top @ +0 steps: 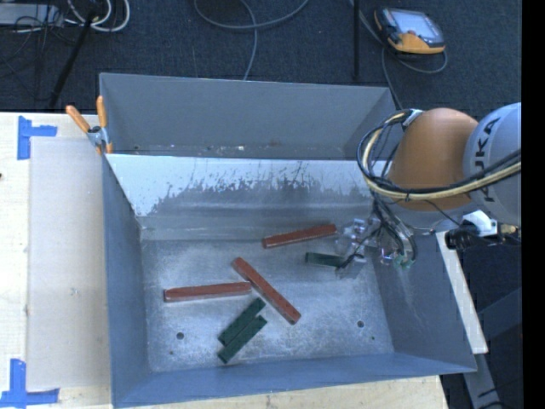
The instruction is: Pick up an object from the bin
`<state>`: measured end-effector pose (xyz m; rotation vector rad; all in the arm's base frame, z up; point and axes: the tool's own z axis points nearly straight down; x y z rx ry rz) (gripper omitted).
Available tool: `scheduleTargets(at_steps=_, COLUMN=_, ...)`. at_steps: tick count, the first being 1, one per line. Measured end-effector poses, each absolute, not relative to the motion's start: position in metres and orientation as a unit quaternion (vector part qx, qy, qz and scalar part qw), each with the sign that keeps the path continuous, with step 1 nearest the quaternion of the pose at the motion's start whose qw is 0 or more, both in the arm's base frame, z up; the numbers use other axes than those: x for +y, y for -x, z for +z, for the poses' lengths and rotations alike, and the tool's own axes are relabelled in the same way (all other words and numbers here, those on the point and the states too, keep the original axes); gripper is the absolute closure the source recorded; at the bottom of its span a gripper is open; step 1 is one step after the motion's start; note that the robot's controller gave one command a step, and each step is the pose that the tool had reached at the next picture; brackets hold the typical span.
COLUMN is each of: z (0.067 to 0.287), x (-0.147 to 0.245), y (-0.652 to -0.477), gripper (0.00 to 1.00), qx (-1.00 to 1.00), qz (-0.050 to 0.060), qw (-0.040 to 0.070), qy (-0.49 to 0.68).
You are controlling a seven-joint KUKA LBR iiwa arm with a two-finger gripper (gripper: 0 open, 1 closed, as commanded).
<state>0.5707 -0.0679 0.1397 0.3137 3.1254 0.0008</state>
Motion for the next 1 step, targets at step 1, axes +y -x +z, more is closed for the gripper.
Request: scheduleTargets(at_steps=1, z=0.1797, x=-0.0683, y=-0.5718, gripper=1.0, qx=0.995, qz=0.0, qw=0.002, qy=-0.099)
